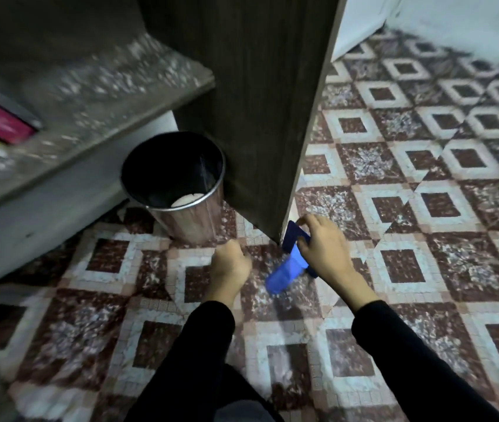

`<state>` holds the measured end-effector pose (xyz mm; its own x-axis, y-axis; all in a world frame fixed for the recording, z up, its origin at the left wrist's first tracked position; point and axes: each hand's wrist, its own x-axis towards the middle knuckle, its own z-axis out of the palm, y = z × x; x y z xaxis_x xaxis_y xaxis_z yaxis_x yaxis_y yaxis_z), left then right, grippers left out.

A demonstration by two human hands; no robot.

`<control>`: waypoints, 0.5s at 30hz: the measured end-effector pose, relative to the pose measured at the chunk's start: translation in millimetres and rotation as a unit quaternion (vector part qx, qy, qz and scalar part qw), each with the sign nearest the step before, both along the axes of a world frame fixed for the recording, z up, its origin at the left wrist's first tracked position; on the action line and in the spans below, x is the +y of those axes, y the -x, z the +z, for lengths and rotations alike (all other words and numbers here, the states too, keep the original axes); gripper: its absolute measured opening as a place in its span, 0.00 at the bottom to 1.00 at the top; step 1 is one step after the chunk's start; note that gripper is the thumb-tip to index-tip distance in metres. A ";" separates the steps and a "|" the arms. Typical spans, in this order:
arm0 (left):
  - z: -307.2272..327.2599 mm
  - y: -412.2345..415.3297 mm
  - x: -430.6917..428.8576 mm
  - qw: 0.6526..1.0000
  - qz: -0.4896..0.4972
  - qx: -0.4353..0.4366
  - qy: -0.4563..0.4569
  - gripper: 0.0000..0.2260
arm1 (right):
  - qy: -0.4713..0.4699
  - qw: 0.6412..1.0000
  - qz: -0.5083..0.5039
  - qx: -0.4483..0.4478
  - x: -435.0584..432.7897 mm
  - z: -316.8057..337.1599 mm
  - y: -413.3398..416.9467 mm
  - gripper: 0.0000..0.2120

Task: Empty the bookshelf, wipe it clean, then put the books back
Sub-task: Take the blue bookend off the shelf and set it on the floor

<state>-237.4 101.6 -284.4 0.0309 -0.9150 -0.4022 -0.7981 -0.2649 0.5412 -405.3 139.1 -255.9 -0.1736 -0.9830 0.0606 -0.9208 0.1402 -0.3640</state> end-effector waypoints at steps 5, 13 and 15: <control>78.9 -33.6 -4.6 0.992 -0.062 -0.084 0.067 0.12 | -0.025 0.998 0.048 0.025 -11.5 53.9 -30.0 0.16; 181.2 -103.5 6.9 0.967 -0.052 -0.186 0.165 0.15 | 0.024 0.988 0.147 0.046 -29.1 128.0 -91.2 0.15; 201.8 -125.3 12.4 0.961 -0.041 -0.201 0.184 0.14 | 0.040 0.981 0.180 0.057 -33.9 146.9 -110.6 0.18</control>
